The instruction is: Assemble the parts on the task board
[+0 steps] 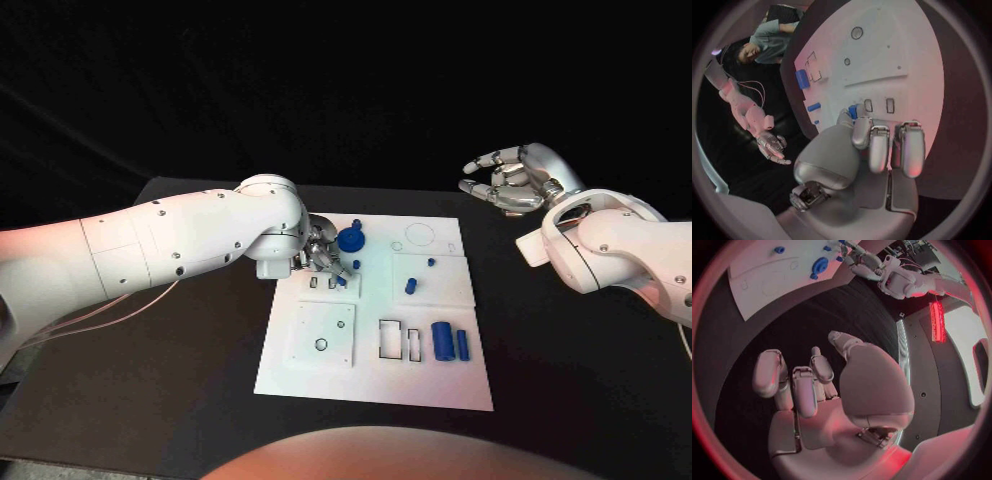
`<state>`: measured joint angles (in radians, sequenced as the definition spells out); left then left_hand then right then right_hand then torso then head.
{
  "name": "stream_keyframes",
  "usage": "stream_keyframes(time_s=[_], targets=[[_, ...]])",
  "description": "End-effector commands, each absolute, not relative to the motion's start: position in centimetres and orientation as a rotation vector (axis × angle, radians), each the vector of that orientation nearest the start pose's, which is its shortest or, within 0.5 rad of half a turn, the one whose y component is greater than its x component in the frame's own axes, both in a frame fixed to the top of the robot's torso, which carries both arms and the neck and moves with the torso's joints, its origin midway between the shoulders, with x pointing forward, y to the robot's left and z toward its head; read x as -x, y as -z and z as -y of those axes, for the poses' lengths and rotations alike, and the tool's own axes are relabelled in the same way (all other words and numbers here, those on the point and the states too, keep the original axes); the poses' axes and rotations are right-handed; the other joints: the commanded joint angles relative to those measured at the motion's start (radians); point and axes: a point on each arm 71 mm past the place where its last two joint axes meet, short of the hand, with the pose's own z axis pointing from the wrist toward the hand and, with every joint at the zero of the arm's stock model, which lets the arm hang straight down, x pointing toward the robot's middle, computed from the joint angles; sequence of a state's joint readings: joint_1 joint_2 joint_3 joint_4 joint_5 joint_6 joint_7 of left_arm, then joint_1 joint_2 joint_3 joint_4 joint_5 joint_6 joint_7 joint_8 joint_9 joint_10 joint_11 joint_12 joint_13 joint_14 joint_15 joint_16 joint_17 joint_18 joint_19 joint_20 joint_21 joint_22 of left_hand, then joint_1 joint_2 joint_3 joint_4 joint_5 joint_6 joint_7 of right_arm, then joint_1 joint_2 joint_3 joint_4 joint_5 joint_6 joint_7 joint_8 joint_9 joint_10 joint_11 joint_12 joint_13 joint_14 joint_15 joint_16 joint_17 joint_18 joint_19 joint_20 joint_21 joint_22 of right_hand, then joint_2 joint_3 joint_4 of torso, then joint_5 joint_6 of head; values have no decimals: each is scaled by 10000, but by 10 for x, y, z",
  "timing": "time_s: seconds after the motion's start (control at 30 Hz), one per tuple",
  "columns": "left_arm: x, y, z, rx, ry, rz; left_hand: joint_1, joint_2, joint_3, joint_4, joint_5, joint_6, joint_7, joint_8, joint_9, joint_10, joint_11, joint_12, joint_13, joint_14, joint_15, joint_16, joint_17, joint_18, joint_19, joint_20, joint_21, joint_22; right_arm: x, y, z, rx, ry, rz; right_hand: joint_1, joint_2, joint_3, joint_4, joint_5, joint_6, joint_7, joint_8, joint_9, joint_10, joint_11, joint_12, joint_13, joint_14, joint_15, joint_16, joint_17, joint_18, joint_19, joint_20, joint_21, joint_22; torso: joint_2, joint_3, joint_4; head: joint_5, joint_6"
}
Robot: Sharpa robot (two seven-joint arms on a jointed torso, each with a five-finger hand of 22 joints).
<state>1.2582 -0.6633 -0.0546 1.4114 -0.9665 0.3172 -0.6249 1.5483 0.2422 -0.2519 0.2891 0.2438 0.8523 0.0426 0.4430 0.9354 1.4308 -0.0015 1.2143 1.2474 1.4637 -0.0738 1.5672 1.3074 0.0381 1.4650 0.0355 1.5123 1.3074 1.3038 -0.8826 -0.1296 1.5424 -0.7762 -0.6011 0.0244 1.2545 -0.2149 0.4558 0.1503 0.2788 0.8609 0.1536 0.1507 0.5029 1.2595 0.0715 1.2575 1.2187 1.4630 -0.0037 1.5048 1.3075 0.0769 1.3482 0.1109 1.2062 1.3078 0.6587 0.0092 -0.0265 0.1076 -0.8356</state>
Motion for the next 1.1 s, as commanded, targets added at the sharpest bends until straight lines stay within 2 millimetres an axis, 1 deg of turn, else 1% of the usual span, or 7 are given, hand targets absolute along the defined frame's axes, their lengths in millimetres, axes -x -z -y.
stream_keyframes(time_s=[0.03,0.13,0.2,0.33,0.4,0.57,1.1], targets=[[-490,221,-158,1002,4031,-25302,673,-142,228,13,109,1,-40,13,69,245,-302,1220,1511,1071,-121,36,2633,-129,395,-91,-50,1749,-495,158,231,-4931,-8882,-15147,-9,-84,86,-2,54,-23,3,54,13,38,1,56,20,600,54,-48,1089,121,-61,-6,-62,644,4,8,6,-5,4],[-490,221,-158,996,4031,-25326,527,-305,606,23,168,-4,-35,-12,142,247,-293,1220,1517,1071,-115,36,2633,-129,397,-86,-53,1756,-495,158,231,-4932,-8878,-15160,-15,-90,103,-9,82,-19,1,61,15,44,0,63,22,599,52,-51,1084,122,-63,-6,-70,641,7,7,4,-6,-3],[-490,221,-158,1004,4024,-25333,116,-828,1731,22,302,16,-2,-77,287,237,-322,1192,1512,1071,-112,36,2633,-129,396,-69,-69,1765,-495,158,231,-4934,-8871,-15171,-20,-94,115,-14,102,-18,1,66,17,50,-1,70,26,596,52,-56,1075,123,-64,-7,-77,639,7,7,2,-9,5],[-490,221,-159,1028,4009,-25337,-1560,-2885,6296,-49,803,89,38,-56,789,256,-265,1176,1518,1071,-63,36,2633,-126,407,-39,-99,1801,-495,159,231,-4938,-8864,-15188,-26,-101,129,-19,126,-16,0,71,18,47,-1,68,19,597,51,-57,1075,122,-62,-8,-77,639,5,8,1,-8,3],[-490,221,-159,1053,4017,-25350,-2938,-3834,8871,-662,1002,96,85,188,1326,299,-268,1176,1515,1071,-46,36,2633,-124,412,-22,-121,1821,-495,159,231,-4941,-8859,-15197,-26,-101,129,-19,126,-16,0,71,18,47,-1,68,19,597,51,-57,1075,122,-62,-8,-77,639,7,9,2,-6,6],[-490,222,-160,1127,4075,-25398,-4223,-3983,9875,-1731,1662,93,63,309,1727,324,-217,1173,1515,1071,-43,36,2633,-127,428,-15,-128,1857,-495,159,231,-4943,-8853,-15221,-35,-108,143,-24,152,-15,0,76,20,53,-1,76,23,596,51,-58,1074,124,-67,-9,-89,634,6,8,3,3,20],[-490,221,-167,2261,4642,-25204,-4772,-3873,10254,-2603,2032,226,37,438,2015,339,-238,1127,1479,1071,-67,36,2633,-128,434,-36,-141,1882,-495,160,232,-4955,-8830,-15240,-56,-120,161,-26,189,-13,0,84,22,53,-1,77,17,594,50,-64,1067,127,-73,-10,-106,627,7,6,5,21,25]])
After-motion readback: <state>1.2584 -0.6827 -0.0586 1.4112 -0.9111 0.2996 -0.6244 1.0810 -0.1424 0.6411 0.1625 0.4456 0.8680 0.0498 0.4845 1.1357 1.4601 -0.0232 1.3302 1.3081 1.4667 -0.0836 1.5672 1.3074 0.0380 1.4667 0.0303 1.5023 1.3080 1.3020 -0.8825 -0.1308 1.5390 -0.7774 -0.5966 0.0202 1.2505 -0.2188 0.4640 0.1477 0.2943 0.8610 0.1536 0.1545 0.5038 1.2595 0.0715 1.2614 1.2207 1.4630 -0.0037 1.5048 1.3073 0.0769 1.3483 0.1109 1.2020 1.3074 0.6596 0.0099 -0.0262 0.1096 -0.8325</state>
